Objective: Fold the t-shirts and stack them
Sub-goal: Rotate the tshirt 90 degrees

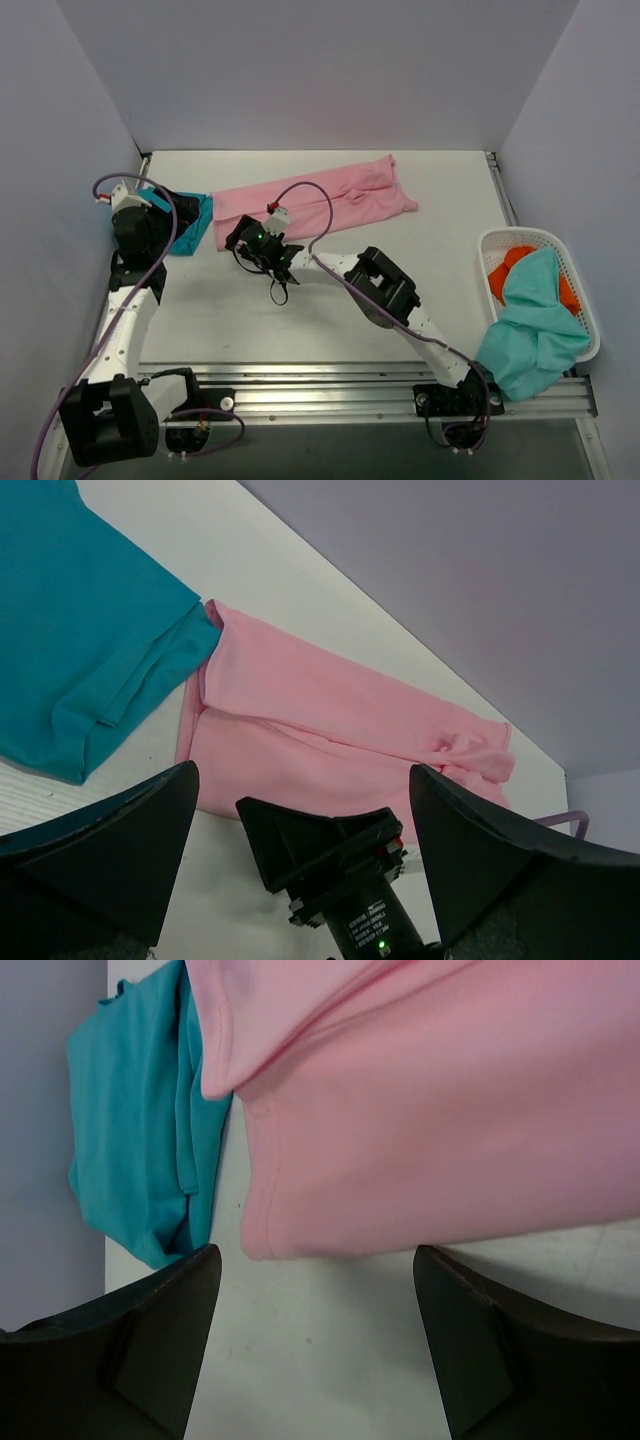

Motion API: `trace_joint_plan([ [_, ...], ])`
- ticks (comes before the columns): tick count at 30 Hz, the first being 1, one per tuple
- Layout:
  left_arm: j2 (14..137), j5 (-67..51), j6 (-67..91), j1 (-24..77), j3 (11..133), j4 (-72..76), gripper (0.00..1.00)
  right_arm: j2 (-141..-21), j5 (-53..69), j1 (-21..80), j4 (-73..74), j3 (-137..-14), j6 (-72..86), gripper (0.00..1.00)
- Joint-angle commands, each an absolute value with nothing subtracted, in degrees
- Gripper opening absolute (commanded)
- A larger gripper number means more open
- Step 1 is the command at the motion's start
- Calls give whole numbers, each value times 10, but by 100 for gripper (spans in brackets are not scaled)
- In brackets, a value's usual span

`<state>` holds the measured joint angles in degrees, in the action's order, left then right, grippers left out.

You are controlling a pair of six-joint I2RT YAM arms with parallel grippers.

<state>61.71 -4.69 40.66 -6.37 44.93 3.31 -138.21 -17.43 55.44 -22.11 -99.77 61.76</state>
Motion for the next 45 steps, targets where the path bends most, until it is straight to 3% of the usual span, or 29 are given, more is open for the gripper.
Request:
trace_joint_plan([
  [1,619,-56,400,-69,443,69,95,-1424,-161,530,-194,-1045,630,74],
  [8,613,-56,396,-82,430,78,95,-1489,-136,503,-179,-1119,634,73],
  [10,613,-61,397,-86,431,79,95,-1491,-138,501,-180,-1122,626,58],
  [11,614,-64,398,-90,431,79,95,-1490,-138,500,-179,-1126,621,45],
  [12,615,-69,399,-91,431,81,95,-1490,-138,499,-177,-1127,613,24],
  [14,615,-72,401,-96,431,80,95,-1491,-126,495,-176,-1129,605,5],
  [15,615,-74,402,-98,431,80,95,-1492,-121,492,-176,-1128,604,0],
  [27,618,-77,405,-99,424,89,95,-1431,-120,494,-212,-1032,583,0],
  [35,625,-87,417,-98,426,96,95,-1176,-191,533,-250,-649,601,0],
  [39,626,-94,424,-91,425,93,95,-1053,-228,566,-249,-451,697,0],
  [43,624,-97,432,-80,424,84,95,-927,-314,631,-141,-333,840,0],
  [45,619,-95,438,-71,419,84,95,-866,-375,686,-11,-322,955,0],
])
